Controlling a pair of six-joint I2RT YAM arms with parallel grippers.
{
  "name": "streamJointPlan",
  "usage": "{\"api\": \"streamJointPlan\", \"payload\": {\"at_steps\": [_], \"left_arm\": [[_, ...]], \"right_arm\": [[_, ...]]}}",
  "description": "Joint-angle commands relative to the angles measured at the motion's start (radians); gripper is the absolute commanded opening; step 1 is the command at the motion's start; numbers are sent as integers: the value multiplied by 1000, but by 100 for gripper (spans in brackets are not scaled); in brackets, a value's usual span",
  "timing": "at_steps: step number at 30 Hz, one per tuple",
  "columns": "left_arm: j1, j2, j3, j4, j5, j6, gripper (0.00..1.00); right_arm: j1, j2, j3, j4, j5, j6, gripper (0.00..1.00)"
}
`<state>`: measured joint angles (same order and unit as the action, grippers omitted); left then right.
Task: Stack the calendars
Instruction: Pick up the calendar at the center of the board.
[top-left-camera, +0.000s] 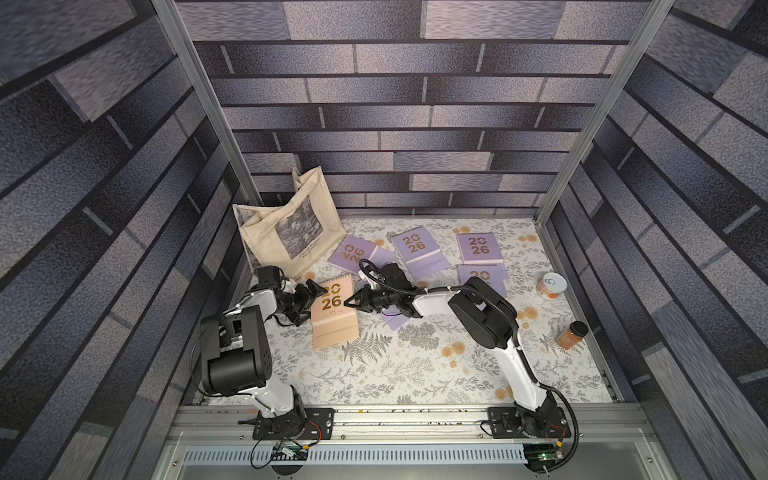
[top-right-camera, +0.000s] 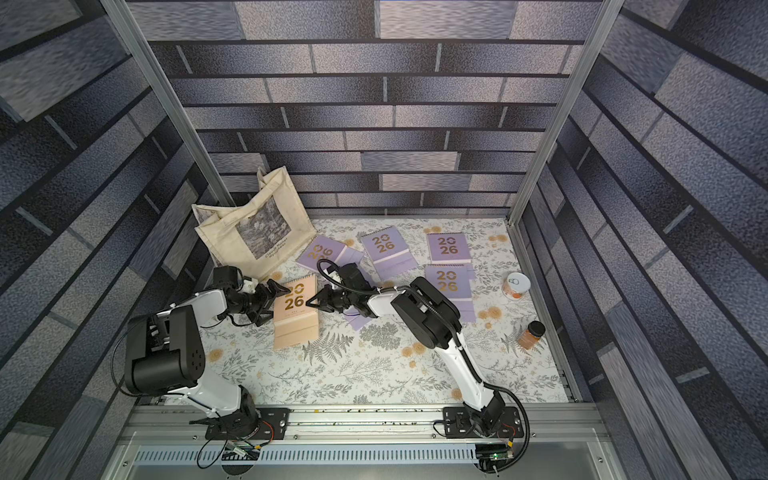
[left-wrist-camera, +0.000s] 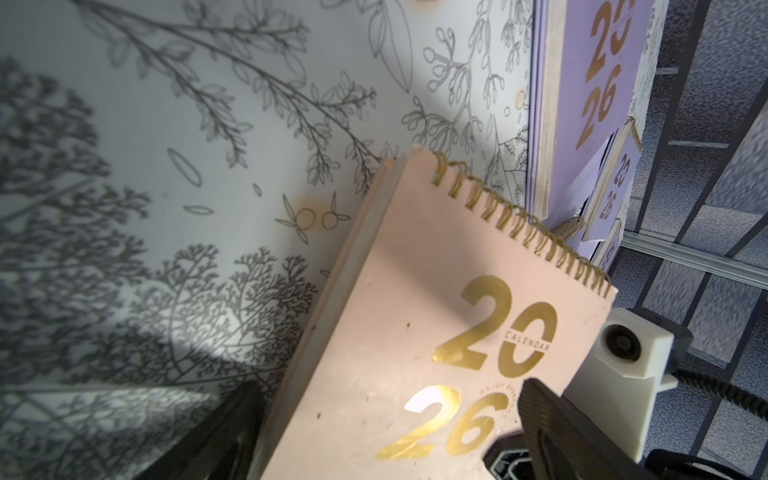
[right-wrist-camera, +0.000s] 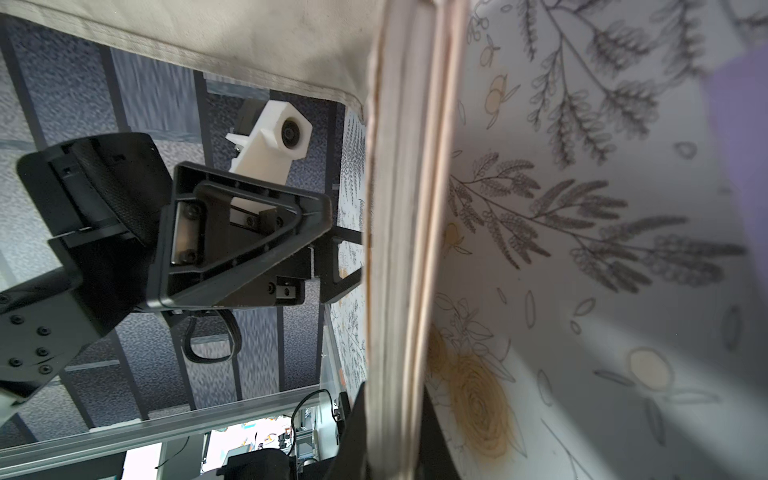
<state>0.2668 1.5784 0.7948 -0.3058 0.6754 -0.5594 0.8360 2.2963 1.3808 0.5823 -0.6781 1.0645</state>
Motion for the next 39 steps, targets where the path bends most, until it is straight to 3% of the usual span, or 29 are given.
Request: {"api": "streamJointPlan", "payload": {"at_steps": [1, 6, 13, 16, 18, 21, 25, 30, 39], "left_arm": [[-7, -87, -21, -14, -37, -21, 100], [-4, -303, -37, 73, -54, -40, 100], [-18, -430, -22, 65, -97, 15, 100], [-16, -444, -37, 160, -9, -11, 100], [-25, -443, -54, 311, 91, -76, 100], [-79, -442, -56, 470, 138, -142, 100], [-157, -418, -8, 549, 185, -171, 100], [-182, -414, 6, 672, 287, -256, 100], [-248, -415, 55, 665, 406, -237, 100]], "right_arm": [[-21, -29, -34, 156, -45, 38, 0], [-90, -187, -132, 162, -96, 16, 0], [-162, -430, -213, 112, -204, 1, 0], [-178, -551, -233, -21, -233, -90, 0], [-199, -626, -260, -66, -249, -121, 0], [-228, -698, -292, -103, -279, -144, 0], [-241, -765, -305, -267, -267, -270, 0], [-291, -828, -347, -283, -295, -268, 0], [-350, -867, -325, -331, -341, -293, 0]]}}
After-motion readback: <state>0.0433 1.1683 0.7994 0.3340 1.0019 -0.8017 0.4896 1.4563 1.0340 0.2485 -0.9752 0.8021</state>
